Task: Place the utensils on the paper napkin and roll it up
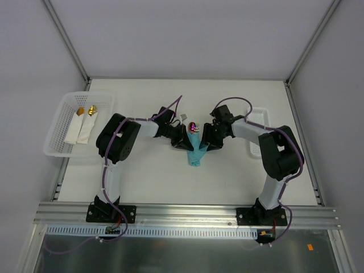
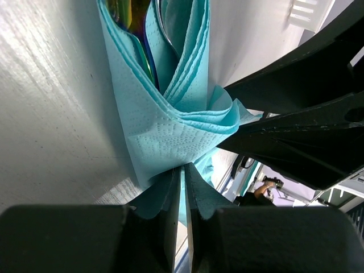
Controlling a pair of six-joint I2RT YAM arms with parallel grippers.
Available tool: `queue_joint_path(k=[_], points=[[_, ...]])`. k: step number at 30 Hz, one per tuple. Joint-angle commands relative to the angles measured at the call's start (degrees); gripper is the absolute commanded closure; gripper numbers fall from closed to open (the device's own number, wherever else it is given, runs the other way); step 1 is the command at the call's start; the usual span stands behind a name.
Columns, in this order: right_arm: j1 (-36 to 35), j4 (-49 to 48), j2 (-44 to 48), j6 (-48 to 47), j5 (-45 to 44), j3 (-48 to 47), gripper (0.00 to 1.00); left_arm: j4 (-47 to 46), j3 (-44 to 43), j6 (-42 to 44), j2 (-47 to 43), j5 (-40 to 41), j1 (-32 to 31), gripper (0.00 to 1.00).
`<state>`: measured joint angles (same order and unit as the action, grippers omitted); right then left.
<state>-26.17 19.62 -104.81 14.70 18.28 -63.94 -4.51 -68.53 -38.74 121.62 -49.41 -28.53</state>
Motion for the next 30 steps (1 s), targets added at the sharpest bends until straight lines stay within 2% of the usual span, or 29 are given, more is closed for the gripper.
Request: queue_joint_path(k=[1,6,11,20,21,24,25,28,30], points=[[0.9,-0.1,0.2,-1.9,1.1,-1.9,0.50,3.5,0.2,3.4,-0.2,2.9,-0.5,0.92],[1.7,0.0,0.1,-3.0,3.6,-4.1,0.49,3.5,0.3,3.5,-0.1,2.8,-0.6,0.92],[2.3,-0.2,0.8,-5.4,6.8,-4.4,0.38,3.5,0.3,3.6,-0.1,2.6,-0.5,0.92],[3.1,-0.1,-1.8,-6.6,9.4,-5.8,0.38,3.5,0.1,3.5,0.1,2.5,-0.5,0.92],[3.1,0.0,-1.9,-6.5,9.7,-5.8,0.40,3.5,0.0,3.5,0.0,2.5,-0.6,0.91],[3.4,0.4,-2.3,-6.7,9.3,-5.5,0.54,3.5,-0.2,3.6,-0.1,2.5,-0.6,0.91],[3.4,0.8,-2.4,-7.0,9.1,-5.5,0.63,3.5,-0.3,3.5,-0.1,2.5,-0.6,0.91],[3.8,2.1,-2.9,-7.4,7.5,-5.1,0.78,3.5,-0.5,3.2,-0.2,2.2,-0.6,0.91],[4.1,2.4,-3.1,-7.7,7.2,-4.6,0.82,3.5,-0.9,3.1,-0.2,1.9,-0.5,0.91]])
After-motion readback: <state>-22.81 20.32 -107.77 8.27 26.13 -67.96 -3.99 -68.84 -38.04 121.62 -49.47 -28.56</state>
